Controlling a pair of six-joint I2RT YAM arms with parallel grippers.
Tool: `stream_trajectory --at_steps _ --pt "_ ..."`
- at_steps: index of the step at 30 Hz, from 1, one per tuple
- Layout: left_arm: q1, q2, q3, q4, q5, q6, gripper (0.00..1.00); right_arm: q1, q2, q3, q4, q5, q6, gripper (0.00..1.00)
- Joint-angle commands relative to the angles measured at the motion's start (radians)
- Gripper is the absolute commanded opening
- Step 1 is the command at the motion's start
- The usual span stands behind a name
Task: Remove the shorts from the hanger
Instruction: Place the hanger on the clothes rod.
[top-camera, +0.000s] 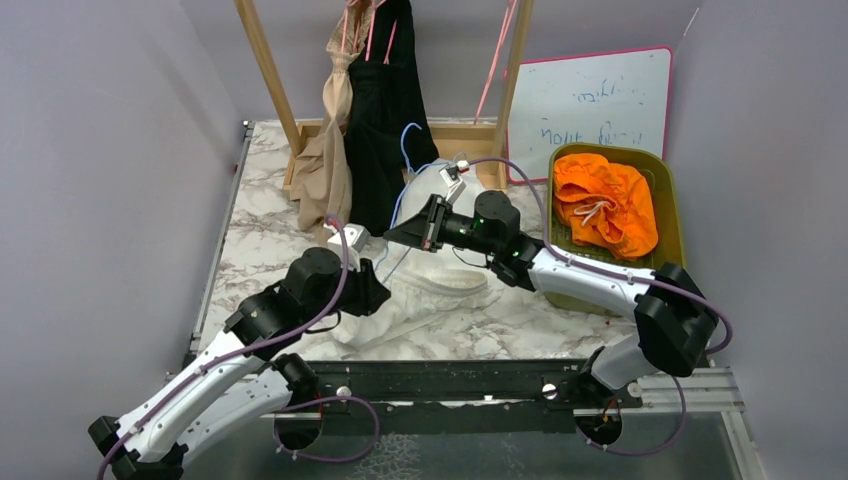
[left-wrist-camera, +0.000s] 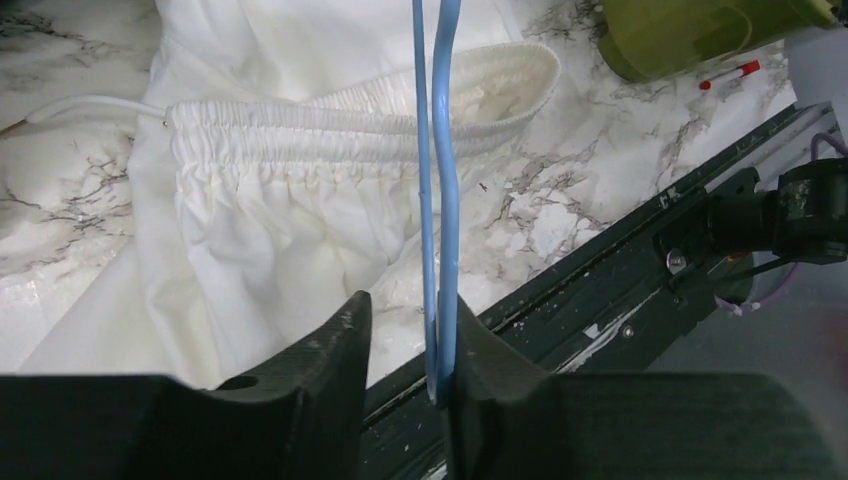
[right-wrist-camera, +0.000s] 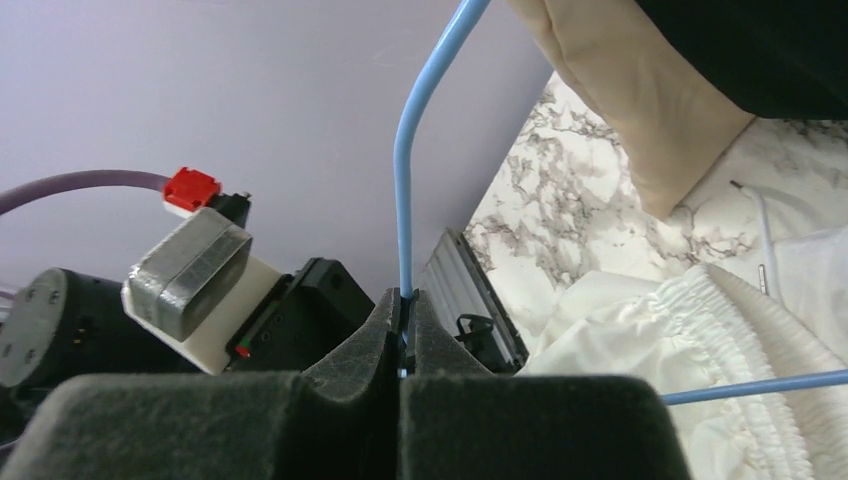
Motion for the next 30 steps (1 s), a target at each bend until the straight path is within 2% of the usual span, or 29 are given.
stream_trajectory --at_steps 1,3,5,10,13,16,18,20,23,27,30 --pt "-0.005 -0.067 -0.027 0.051 -0.003 -0.048 0.27 -0.007 0.009 -0.013 0.089 -0.065 0.046 0.01" --pt "-0.005 -0.088 -0.027 0.063 -0.015 -0.049 0.27 -0.007 0.002 -0.011 0.058 -0.062 0.039 0.01" --pt "-0.005 -0.106 -0.027 0.08 -0.036 -0.052 0.43 -0.008 0.003 -0.018 0.057 -0.074 0.041 0.01" --pt "-0.005 -0.164 -0.078 0.165 -0.065 -0.071 0.44 -0.008 0.014 -0.036 0.098 -0.102 0.088 0.01" --pt "-0.005 -0.194 -0.106 0.194 -0.062 -0.077 0.31 -0.011 0.02 -0.041 0.119 -0.113 0.115 0.01" --pt "-0.005 -0.211 -0.119 0.207 -0.05 -0.08 0.1 -0.013 0.027 -0.036 0.12 -0.123 0.121 0.01" --pt "-0.005 -0.216 -0.119 0.207 -0.036 -0.078 0.02 -0.016 0.032 -0.035 0.118 -0.126 0.123 0.01" --pt "-0.005 -0.22 -0.116 0.207 -0.038 -0.075 0.0 -0.017 0.034 -0.035 0.122 -0.135 0.119 0.03" --pt "-0.005 -0.223 -0.101 0.207 -0.058 -0.075 0.0 -0.019 0.026 -0.034 0.111 -0.151 0.09 0.13" --pt "-0.005 -0.191 -0.06 0.195 -0.112 -0.061 0.0 -0.023 -0.001 -0.022 0.051 -0.169 0.034 0.37" --pt "-0.005 -0.122 0.002 0.171 -0.159 -0.016 0.0 -0.028 -0.059 -0.027 -0.045 -0.144 -0.02 0.49"
